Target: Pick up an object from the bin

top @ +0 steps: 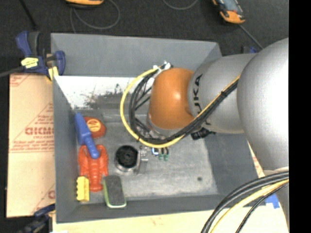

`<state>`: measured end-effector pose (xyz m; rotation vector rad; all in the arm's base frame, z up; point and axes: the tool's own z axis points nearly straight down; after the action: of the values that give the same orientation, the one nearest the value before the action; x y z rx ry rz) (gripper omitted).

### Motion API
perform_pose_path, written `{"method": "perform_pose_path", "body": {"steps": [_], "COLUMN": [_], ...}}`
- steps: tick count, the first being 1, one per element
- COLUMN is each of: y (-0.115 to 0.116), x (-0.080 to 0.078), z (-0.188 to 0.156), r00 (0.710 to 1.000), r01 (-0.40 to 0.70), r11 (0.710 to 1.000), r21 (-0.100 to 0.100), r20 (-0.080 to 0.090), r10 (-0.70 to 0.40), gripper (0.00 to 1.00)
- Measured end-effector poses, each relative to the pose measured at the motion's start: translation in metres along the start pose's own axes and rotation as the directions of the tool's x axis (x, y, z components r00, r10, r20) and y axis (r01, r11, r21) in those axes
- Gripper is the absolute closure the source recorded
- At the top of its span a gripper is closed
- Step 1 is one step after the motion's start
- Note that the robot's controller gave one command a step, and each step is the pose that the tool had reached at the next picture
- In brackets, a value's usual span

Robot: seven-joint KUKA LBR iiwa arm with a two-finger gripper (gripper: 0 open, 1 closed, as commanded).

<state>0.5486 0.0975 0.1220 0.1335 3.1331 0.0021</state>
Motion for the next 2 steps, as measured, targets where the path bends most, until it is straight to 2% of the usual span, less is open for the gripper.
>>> {"method": "perform_pose_path", "body": {"steps": [1,2], "y": [0.002,0.0107], "x": [-0.012,-0.0067], "z": [-0.0246,-0.0191], "r00": [0.985,0.974], "r01": [0.17,0.225], "r11": [0.985,0.974], "r21": [0.002,0.0], "r20": [-0.014,0.014], "r10": [-0.17,-0.225], "gripper": [0.0,0.0]}}
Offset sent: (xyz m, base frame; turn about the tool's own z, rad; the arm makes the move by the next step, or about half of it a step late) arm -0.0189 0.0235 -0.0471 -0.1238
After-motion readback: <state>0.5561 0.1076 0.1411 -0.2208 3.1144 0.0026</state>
